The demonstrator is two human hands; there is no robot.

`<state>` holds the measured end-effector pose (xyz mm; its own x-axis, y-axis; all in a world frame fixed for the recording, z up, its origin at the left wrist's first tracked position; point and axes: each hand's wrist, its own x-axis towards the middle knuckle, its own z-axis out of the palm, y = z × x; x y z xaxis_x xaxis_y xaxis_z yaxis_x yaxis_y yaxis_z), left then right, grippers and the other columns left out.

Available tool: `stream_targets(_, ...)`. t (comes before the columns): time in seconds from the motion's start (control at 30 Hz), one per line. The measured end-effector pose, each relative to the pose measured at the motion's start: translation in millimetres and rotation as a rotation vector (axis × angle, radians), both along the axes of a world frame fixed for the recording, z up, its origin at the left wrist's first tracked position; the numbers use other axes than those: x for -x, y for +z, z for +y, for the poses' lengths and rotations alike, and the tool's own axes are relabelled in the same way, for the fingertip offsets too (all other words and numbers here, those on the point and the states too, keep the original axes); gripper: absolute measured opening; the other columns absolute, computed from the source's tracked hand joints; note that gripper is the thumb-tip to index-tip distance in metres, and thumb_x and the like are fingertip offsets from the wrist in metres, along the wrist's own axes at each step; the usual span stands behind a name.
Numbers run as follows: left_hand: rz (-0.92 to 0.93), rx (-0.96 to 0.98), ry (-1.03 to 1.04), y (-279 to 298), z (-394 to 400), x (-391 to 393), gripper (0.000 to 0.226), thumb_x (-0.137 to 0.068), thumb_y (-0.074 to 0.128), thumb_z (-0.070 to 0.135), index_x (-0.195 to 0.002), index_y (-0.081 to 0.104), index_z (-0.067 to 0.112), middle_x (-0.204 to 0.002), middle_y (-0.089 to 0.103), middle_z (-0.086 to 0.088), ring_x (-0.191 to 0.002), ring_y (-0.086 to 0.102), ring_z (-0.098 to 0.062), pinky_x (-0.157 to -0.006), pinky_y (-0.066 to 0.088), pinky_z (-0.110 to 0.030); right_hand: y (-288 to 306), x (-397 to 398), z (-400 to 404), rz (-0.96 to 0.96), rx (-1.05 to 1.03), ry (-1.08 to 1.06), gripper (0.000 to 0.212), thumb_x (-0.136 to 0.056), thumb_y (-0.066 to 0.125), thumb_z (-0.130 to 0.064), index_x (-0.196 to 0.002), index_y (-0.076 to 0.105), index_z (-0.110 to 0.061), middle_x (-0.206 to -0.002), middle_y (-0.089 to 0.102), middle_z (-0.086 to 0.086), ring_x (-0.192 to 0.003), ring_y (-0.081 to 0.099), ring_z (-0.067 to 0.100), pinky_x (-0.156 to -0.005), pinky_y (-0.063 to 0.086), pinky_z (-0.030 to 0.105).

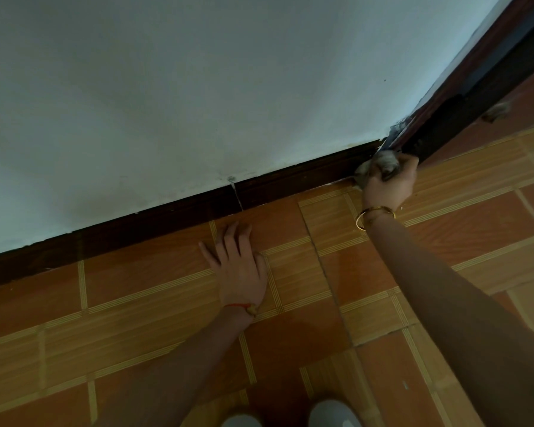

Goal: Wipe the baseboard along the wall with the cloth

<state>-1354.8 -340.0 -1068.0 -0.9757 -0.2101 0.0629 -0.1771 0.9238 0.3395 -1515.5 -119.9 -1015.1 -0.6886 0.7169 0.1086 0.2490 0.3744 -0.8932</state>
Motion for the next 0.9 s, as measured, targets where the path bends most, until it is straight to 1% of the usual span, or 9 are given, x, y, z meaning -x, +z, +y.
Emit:
stream_targets(0.1,-0.007,0.003,0.003,0,1,0,0.049,-0.092,0.038,0.025,-0.138,0.051,0.014,-0.145,0.046,-0.012,-0.139,0.04,-0.036,-0.116,0.011,-0.072,-5,-8,-13,0.016,-0.034,0.05,0.03,-0.075,0.06,0.001,-0.104,0.052,0.002,-0.106,0.057,0.015,-0.095,0.058,0.027,-0.076,0.043,0.022)
stream_targets(0.17,-0.006,0.011,-0.001,0,0,0,0.049,-0.092,0.038,0.024,-0.138,0.051,0.013,-0.144,0.047,-0.012,-0.139,0.04,-0.036,-0.116,0.01,-0.072,-4,-15,-28,0.038,-0.018,0.081,0.025,-0.076,0.06,0.002,-0.1,0.052,0.001,-0.103,0.057,0.012,-0.091,0.056,0.021,-0.075,0.045,0.018)
stream_targets(0.3,0.003,0.015,0.0,0,1,0,0.047,-0.092,0.041,0.022,-0.137,0.051,0.013,-0.144,0.046,-0.012,-0.139,0.039,-0.036,-0.117,0.01,-0.072,5,-34,-60,0.041,0.014,0.238,0.02,-0.08,0.063,-0.001,-0.093,0.05,-0.01,-0.099,0.057,0.007,-0.083,0.053,0.01,-0.07,0.045,0.009)
stream_targets(0.43,0.012,0.015,-0.001,-1,0,0,0.047,-0.091,0.042,0.023,-0.137,0.052,0.013,-0.143,0.047,-0.013,-0.138,0.039,-0.035,-0.116,0.011,-0.072,14,-46,-82,0.117,-0.028,0.365,0.021,-0.08,0.065,-0.004,-0.094,0.051,-0.011,-0.096,0.055,0.003,-0.084,0.055,0.013,-0.068,0.047,0.019)
stream_targets(0.5,0.018,0.01,-0.007,-1,0,-1,0.048,-0.091,0.043,0.022,-0.137,0.052,0.013,-0.143,0.047,-0.013,-0.138,0.04,-0.036,-0.116,0.011,-0.073,20,-41,-77,0.142,0.005,0.303,0.022,-0.079,0.066,-0.003,-0.095,0.052,-0.011,-0.098,0.056,0.004,-0.083,0.055,0.011,-0.07,0.048,0.018)
stream_targets(0.6,0.01,-0.002,-0.01,-2,-1,-1,0.049,-0.091,0.043,0.021,-0.138,0.051,0.014,-0.145,0.046,-0.012,-0.139,0.038,-0.035,-0.116,0.011,-0.073,32,-26,-54,0.146,0.067,0.117,0.022,-0.081,0.067,-0.002,-0.097,0.053,-0.007,-0.104,0.056,0.007,-0.08,0.051,-0.003,-0.072,0.044,0.006)
stream_targets(0.67,0.003,-0.001,-0.008,-2,0,0,0.049,-0.091,0.043,0.022,-0.139,0.05,0.014,-0.145,0.046,-0.012,-0.139,0.038,-0.035,-0.116,0.011,-0.072,37,-19,-45,0.149,0.065,0.092,0.022,-0.081,0.065,-0.002,-0.096,0.052,-0.009,-0.106,0.056,0.009,-0.081,0.052,-0.002,-0.073,0.043,0.005)
stream_targets(0.8,0.004,-0.007,-0.004,-1,1,0,0.049,-0.09,0.041,0.024,-0.138,0.05,0.014,-0.144,0.046,-0.012,-0.139,0.039,-0.036,-0.116,0.01,-0.072,42,-34,-70,0.124,-0.002,0.252,0.026,-0.079,0.068,-0.001,-0.092,0.05,-0.013,-0.105,0.054,0.006,-0.086,0.054,0.006,-0.074,0.049,0.015)
stream_targets(0.9,-0.006,0.001,-0.008,-2,-1,-1,0.049,-0.09,0.041,0.026,-0.137,0.048,0.015,-0.143,0.045,-0.013,-0.137,0.04,-0.038,-0.116,0.01,-0.073,42,-58,-108,0.104,-0.074,0.498,0.026,-0.075,0.071,0.001,-0.093,0.054,-0.008,-0.105,0.05,0.005,-0.083,0.047,-0.004,-0.073,0.043,0.006)
